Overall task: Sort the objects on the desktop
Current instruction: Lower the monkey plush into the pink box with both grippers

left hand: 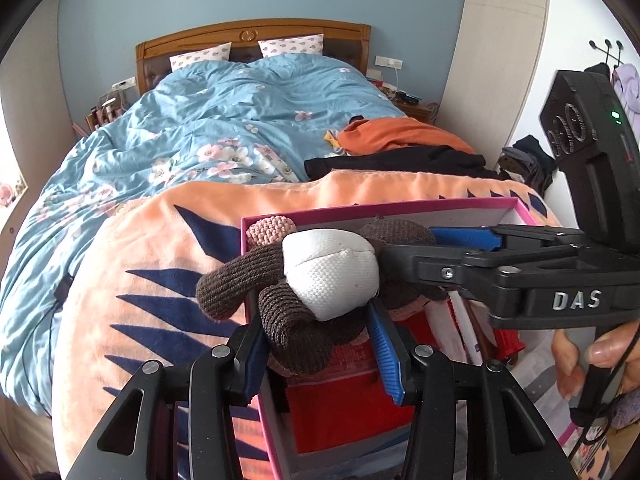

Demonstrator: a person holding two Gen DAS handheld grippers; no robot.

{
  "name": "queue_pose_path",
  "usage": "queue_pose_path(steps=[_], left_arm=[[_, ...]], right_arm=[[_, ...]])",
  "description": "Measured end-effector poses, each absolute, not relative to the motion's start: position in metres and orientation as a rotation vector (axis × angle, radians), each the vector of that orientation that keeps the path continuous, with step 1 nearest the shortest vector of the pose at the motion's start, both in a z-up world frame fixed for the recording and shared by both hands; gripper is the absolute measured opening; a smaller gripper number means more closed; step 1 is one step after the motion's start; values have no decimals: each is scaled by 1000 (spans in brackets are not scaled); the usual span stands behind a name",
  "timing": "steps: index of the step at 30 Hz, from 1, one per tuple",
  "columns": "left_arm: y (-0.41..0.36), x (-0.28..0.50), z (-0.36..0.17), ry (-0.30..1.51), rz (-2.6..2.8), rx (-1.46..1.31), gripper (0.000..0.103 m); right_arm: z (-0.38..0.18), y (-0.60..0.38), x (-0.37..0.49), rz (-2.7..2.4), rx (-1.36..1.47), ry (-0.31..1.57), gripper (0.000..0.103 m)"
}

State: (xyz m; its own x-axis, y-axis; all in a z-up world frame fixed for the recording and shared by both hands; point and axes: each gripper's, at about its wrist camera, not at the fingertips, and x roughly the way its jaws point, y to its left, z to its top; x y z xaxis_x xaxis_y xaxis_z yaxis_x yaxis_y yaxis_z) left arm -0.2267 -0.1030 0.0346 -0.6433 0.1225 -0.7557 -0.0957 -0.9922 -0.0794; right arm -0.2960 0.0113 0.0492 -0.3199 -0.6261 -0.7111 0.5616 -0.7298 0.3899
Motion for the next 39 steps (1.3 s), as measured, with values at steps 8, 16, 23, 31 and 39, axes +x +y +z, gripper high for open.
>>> queue_pose_path(steps=[8, 16, 23, 31, 39], left_arm=[[-105, -223, 30, -26, 2715, -1281, 48], [-87, -209, 39, 230, 2844, -1200, 53], [-86, -231, 38, 203, 2836, -1260, 53], [-83, -250, 34, 253, 2857, -1345, 54], [-102, -264, 17, 98, 2795, -1526, 51]], right_arm=[[43, 5, -295, -2064, 1151, -111, 58], [48, 12, -289, -2161, 1093, -49, 55], [56, 13, -285, -2231, 1043, 4, 55], [48, 11, -301, -2232, 1113, -5, 57], [50, 22, -298, -2219, 1108, -67, 60]])
